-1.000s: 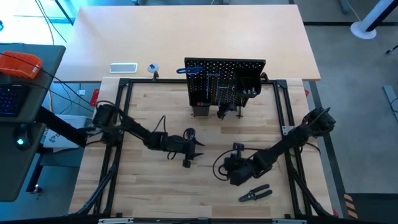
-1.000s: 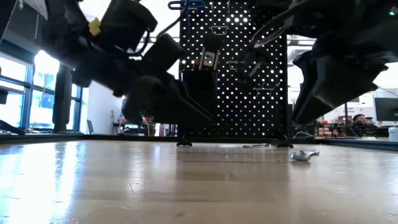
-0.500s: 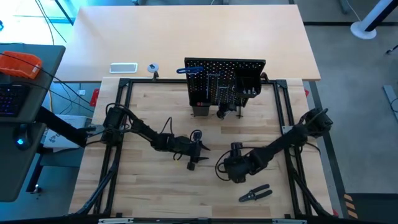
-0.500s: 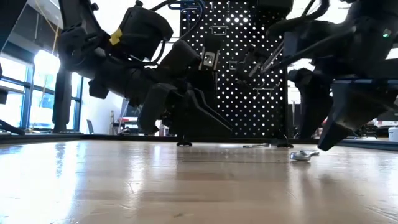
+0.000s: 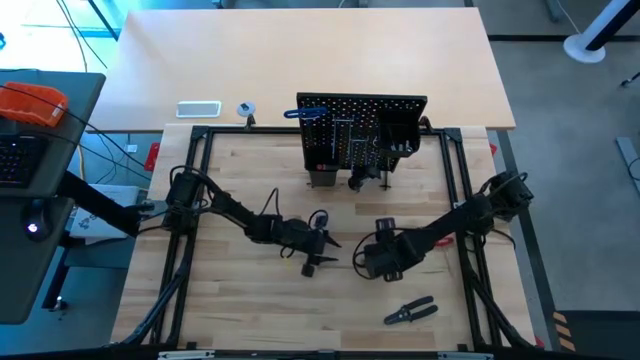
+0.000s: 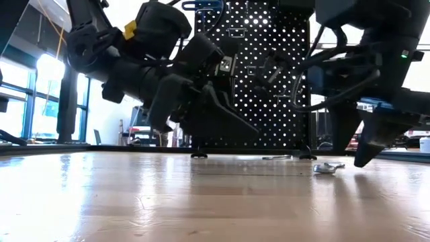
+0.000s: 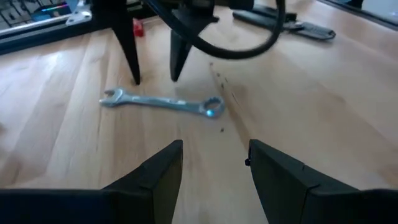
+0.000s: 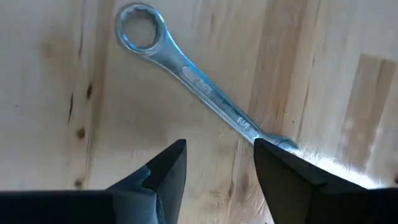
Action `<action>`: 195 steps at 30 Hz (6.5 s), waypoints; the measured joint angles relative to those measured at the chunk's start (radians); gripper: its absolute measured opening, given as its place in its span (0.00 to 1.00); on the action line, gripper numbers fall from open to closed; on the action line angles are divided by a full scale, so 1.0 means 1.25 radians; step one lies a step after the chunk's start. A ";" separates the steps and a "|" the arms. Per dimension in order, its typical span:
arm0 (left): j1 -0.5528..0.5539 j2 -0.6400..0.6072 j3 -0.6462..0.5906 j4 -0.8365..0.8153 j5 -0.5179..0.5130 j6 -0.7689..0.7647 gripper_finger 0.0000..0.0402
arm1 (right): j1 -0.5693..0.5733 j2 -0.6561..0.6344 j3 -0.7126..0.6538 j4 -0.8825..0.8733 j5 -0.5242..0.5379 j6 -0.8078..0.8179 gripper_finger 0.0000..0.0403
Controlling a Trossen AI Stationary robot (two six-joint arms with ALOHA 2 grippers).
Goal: Hang tools onto peg board
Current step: Hang the wrench on the pegboard
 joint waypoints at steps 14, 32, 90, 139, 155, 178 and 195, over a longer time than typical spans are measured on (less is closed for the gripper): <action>-0.014 0.000 0.011 -0.111 0.001 -0.001 0.44 | -0.113 0.000 0.000 0.082 -0.110 -0.175 0.34; -0.022 -0.006 0.011 -0.132 -0.084 -0.001 0.44 | -0.155 0.033 -0.001 0.194 -0.183 -0.042 0.33; -0.007 0.120 0.149 -0.124 -0.129 -0.075 0.07 | -0.032 -0.177 -0.132 0.180 0.105 0.129 0.33; -0.008 0.121 0.148 -0.162 -0.096 -0.074 0.03 | -0.242 -0.056 -0.129 0.365 0.002 -0.640 0.33; -0.008 0.121 0.148 -0.160 -0.096 -0.075 0.03 | -0.266 -0.029 -0.127 0.364 -0.046 -0.689 0.33; -0.009 0.122 0.148 -0.161 -0.090 -0.068 0.03 | -0.217 0.000 -0.088 0.384 -0.052 -0.731 0.33; -0.010 0.120 0.146 -0.162 -0.096 -0.062 0.04 | -0.257 0.041 -0.084 0.336 -0.077 -0.679 0.10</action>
